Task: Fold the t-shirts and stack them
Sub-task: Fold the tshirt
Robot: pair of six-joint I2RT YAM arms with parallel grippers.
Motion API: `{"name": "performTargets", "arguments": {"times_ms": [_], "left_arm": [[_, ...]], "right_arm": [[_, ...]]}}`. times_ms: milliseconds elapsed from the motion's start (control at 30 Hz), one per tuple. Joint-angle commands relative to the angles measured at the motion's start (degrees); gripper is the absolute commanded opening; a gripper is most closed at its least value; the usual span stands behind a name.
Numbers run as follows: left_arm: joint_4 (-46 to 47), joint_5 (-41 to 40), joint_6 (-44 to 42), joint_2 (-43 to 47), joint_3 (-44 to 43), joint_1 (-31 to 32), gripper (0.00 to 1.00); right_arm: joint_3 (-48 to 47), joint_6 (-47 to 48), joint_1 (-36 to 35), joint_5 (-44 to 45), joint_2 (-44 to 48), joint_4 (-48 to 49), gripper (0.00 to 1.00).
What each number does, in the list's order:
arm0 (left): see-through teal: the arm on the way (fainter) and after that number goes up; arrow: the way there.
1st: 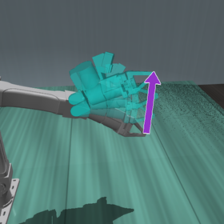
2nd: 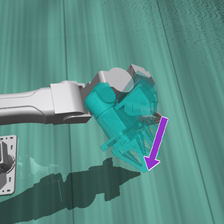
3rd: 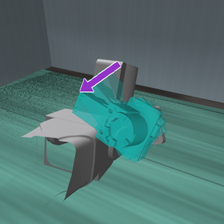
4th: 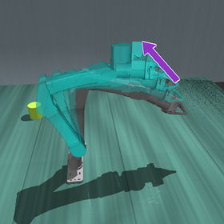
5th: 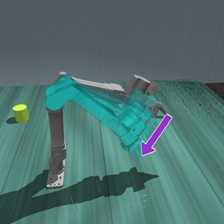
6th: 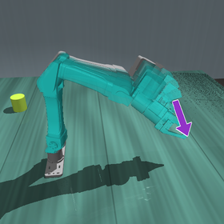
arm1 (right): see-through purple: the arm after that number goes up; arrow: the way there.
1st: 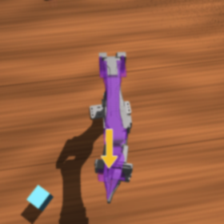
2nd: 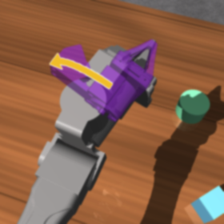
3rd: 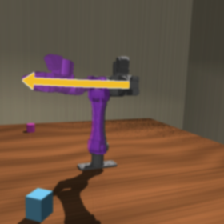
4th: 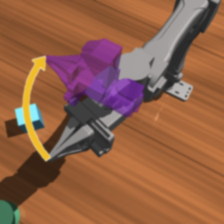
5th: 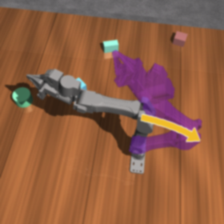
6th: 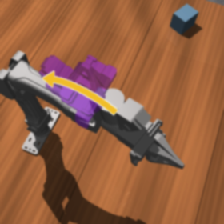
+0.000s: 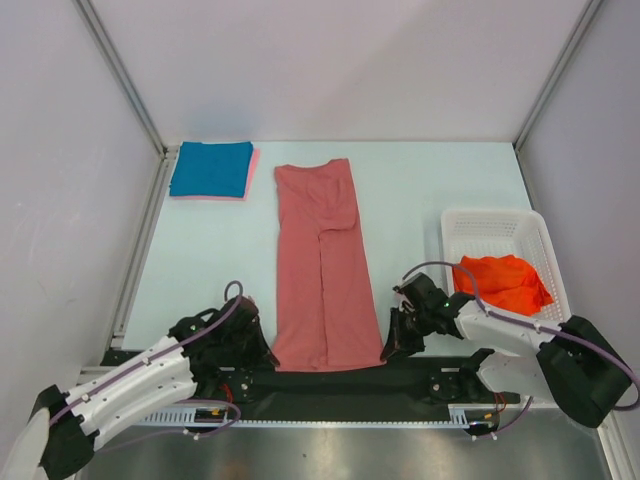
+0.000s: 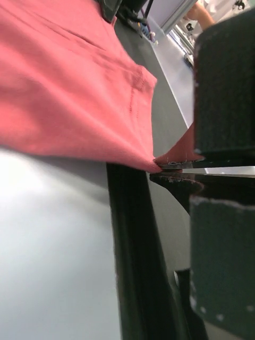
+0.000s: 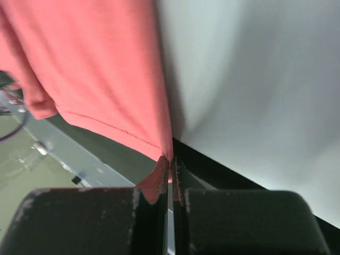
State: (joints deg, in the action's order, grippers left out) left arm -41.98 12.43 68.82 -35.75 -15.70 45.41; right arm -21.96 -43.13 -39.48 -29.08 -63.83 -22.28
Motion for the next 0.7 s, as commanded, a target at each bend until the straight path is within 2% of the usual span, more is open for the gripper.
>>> {"name": "performTargets", "arguments": {"times_ms": [0,67,233,433,533,667], "left_arm": [[-6.76,-4.12,0.98,0.85,-6.57,1.08,0.0],[-9.69,-6.79,0.18,1.47,-10.55,1.26,0.0],[-3.47,-1.19,2.98,0.5,-3.29,2.83,0.0],[-3.99,-2.49,3.96,1.3,-5.12,4.69,0.0],[-4.25,-3.37,1.68,-2.81,-8.54,4.6,0.0],[-5.31,-6.87,-2.88,-9.85,-18.53,4.25,0.0]], "right_arm": [[-2.73,0.06,-3.39,2.08,-1.22,-3.54,0.0],[-6.34,0.51,-3.84,4.81,0.28,-6.8,0.0],[-3.19,0.51,-3.23,3.25,0.12,-5.5,0.0],[-4.93,-0.81,-4.11,3.15,2.83,-6.19,0.0],[-8.18,-0.2,-3.23,2.54,2.49,-7.85,0.0],[-15.65,2.52,-0.51,1.66,-0.23,-10.58,0.0]]}}
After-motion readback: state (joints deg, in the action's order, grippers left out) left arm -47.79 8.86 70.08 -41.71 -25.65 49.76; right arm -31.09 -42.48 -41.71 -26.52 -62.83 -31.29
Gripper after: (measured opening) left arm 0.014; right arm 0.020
